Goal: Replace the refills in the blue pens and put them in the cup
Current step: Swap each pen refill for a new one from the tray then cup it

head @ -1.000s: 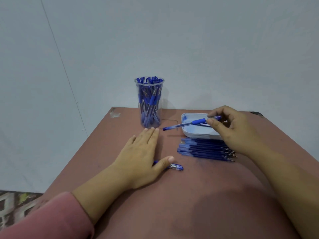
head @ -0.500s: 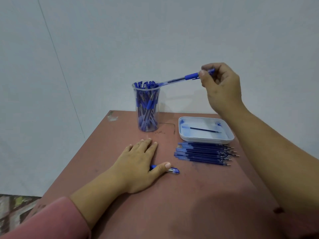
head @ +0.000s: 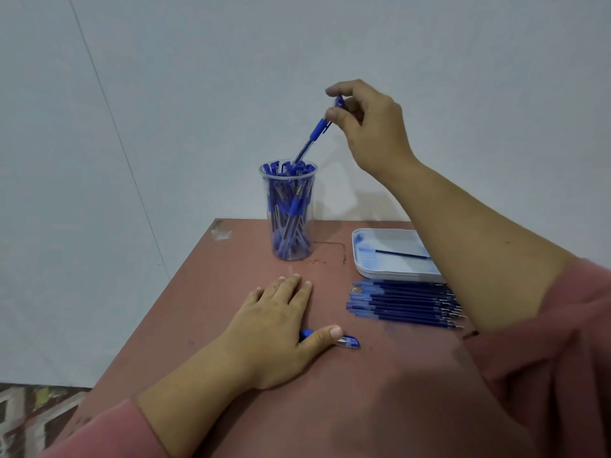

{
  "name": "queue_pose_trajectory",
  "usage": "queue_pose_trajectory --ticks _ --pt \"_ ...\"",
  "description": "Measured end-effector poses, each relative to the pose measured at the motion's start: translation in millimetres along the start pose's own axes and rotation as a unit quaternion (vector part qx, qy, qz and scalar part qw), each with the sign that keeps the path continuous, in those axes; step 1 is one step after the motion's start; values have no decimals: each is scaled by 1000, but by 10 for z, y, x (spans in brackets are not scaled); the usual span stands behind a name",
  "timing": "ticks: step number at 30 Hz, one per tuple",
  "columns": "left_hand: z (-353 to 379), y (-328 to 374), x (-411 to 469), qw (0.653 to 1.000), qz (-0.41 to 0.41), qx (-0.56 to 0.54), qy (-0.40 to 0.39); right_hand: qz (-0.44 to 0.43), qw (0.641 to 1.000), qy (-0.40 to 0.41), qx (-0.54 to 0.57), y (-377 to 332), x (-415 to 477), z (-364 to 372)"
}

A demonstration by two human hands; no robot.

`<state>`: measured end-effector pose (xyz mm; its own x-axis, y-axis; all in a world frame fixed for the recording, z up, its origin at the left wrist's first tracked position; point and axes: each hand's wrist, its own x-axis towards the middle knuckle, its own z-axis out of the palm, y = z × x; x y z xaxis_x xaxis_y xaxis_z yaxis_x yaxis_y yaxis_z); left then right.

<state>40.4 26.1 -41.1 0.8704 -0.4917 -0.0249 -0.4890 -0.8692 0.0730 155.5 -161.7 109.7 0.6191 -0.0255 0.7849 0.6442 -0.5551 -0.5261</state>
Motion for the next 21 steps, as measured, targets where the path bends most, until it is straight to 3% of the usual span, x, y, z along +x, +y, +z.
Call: queue_pose_trajectory --ticks 10,14,21 --pt "-23 -2 -9 1000 0 -3 -13 9 990 -117 -72 166 -214 372" --pt "-32 -1 -8 1000 2 1 -15 58 972 -197 -113 242 -295 373" --pt "-30 5 -7 1000 3 -1 -15 24 983 -153 -97 155 -520 114"
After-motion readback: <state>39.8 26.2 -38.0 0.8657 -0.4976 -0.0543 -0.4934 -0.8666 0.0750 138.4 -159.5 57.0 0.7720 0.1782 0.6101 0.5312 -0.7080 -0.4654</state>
